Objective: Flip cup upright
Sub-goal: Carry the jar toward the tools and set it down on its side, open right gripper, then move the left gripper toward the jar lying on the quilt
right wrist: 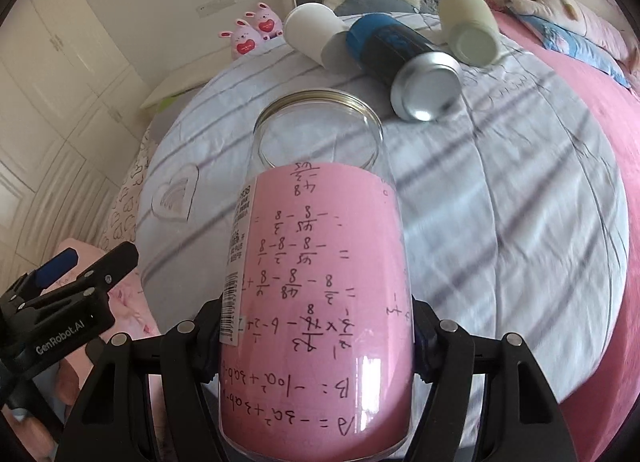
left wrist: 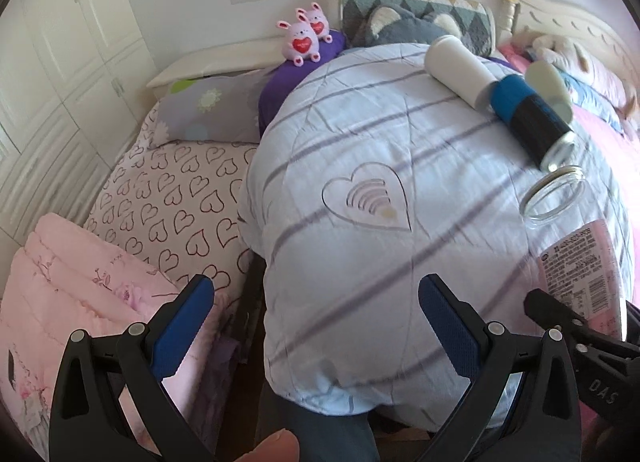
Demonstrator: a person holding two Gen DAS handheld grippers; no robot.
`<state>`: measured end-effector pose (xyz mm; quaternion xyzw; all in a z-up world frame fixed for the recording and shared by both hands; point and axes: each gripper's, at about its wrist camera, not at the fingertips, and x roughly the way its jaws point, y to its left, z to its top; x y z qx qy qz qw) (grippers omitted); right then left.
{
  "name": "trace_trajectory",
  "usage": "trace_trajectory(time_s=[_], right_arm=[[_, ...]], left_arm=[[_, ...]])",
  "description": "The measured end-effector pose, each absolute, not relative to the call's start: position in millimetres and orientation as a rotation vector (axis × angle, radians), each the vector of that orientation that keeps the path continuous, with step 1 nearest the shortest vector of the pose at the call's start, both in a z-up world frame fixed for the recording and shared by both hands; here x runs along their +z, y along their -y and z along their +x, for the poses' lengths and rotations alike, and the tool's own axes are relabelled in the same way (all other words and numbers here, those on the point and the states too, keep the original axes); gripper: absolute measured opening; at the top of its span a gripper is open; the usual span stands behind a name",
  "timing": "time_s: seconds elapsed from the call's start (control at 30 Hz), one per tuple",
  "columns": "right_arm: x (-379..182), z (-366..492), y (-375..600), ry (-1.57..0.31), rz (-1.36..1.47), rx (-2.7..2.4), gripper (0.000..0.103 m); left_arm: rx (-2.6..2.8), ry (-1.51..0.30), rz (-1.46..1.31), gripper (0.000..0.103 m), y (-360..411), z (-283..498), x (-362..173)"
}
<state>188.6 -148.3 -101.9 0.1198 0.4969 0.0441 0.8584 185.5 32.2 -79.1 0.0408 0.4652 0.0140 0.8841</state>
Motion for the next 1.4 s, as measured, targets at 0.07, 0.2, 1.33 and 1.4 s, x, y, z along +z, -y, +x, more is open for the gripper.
trace_trajectory(time_s=[0.07,0.2,1.33,1.4], right_arm=[[-106.1,186.5,144.7,-1.047,0.245,0.093,0.07],[-109.7,186.3,141.4,-1.021,0.225,0.09,0.081],[-36.4,3.5,212.8,-0.678,0.232,-0.024,0.084],[-36.2,2.6,213.5,-0.673,0.234,-0.02,0.084]], left_arm=[[0.032,-0.964,0.085,0.103,-32.3,179.1,-77.8],[0.043,-0.945,0.088,0.103,-32.6,168.6,-70.7],[-0.032,-0.769,0.132,0.103,30.5,23.3,-7.6],[-0.033,-0.767,0.128,0.103,30.4,22.6,-6.9]])
